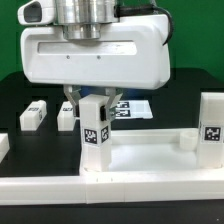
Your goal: Assemble desk
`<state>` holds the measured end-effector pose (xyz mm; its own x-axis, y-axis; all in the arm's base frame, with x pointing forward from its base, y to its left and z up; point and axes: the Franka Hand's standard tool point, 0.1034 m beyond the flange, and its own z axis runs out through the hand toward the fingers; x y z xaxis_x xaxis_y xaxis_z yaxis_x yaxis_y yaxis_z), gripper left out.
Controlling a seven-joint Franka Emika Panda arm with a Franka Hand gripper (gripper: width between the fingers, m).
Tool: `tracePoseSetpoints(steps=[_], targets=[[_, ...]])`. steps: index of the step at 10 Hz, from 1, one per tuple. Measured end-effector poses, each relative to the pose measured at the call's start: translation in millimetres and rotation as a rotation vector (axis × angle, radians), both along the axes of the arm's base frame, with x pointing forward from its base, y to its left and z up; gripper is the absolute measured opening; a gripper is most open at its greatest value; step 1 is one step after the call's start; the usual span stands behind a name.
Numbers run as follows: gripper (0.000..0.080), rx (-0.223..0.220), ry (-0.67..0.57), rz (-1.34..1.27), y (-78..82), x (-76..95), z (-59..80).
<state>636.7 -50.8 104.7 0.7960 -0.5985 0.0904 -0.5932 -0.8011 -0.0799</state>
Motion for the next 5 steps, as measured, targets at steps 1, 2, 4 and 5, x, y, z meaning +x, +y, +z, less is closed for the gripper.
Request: tracePoseSetpoints(steps=[1, 2, 4, 5], targets=[[0.0289, 0.039, 0.008, -0.193, -2.8, -1.6, -0.3], [0.0289, 0.088, 0.019, -0.387, -5.6, -3.2, -0.4], [0.029, 0.19, 0.044, -0.754, -6.0, -5.3, -1.2], [0.029, 0.218, 0.053, -0.853, -6.3, -5.9, -1.0]])
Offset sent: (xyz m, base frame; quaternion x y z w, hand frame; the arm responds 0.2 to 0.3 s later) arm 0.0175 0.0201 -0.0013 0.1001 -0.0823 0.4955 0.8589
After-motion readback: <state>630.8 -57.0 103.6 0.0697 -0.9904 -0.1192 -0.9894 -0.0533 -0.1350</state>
